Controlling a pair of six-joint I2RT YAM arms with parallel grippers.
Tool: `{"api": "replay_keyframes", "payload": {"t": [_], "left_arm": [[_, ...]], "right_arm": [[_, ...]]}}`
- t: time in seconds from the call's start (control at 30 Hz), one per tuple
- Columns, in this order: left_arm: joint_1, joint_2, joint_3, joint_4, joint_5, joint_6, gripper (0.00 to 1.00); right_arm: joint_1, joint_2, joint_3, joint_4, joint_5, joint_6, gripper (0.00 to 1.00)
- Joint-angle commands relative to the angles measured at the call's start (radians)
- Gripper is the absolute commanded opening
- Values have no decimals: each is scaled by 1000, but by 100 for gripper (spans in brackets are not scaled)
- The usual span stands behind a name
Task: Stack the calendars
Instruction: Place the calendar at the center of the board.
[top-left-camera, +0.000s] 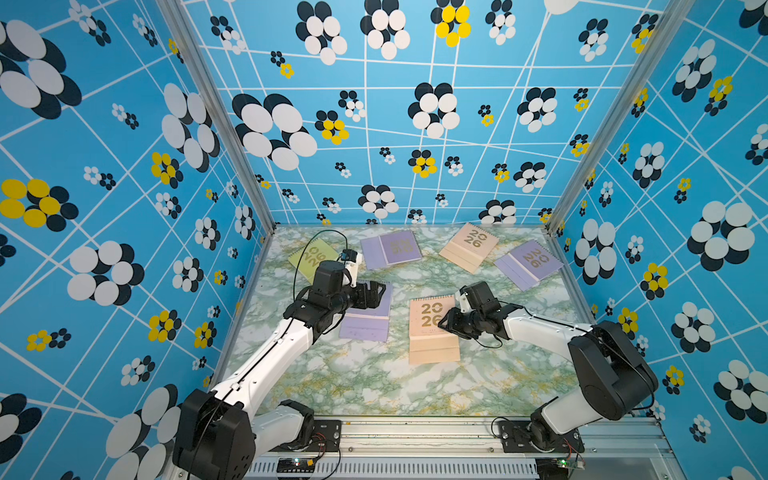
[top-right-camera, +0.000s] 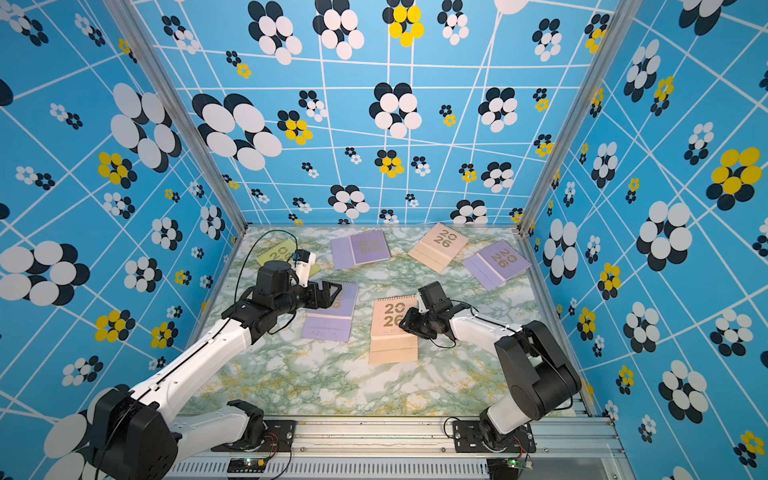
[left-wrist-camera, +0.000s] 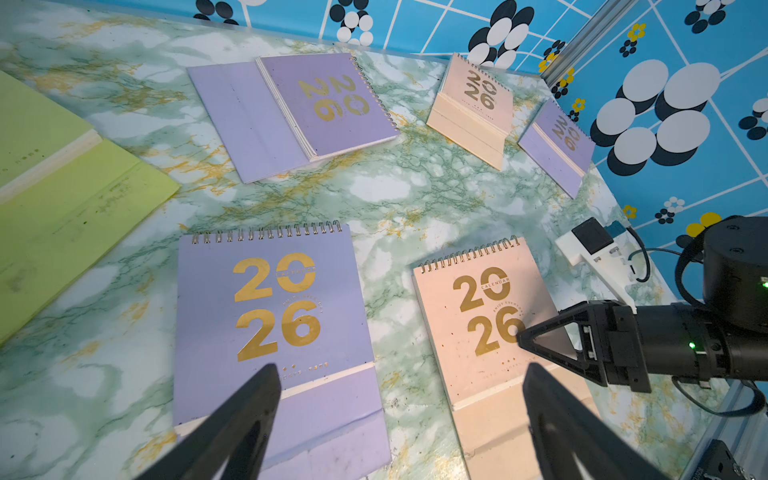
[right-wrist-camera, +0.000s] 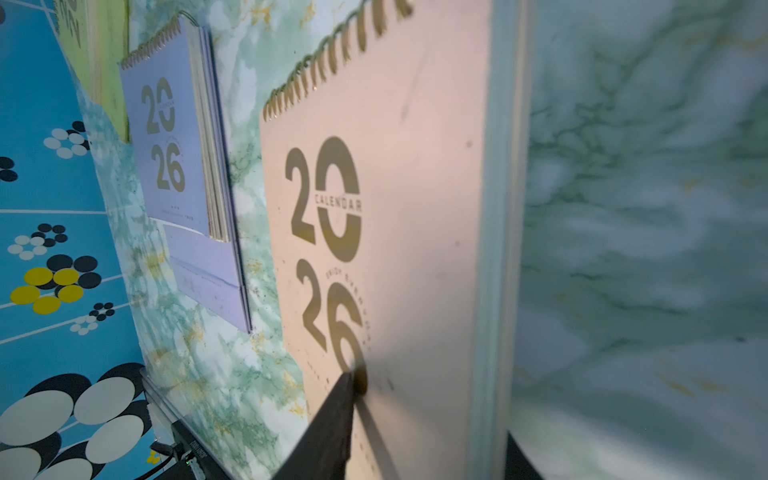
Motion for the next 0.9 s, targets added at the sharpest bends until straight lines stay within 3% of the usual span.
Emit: {"api": "replay_keyframes", "payload": {"t": [0.0,0.87], "left_arm": [[8,-28,-24,-13,-17,17,93],[37,-15,-27,-45,-100,21,93]], "right_arm": [[0,45,-11,-193,152,-36,45],[0,-7,60,-295,246,-96,66]]}}
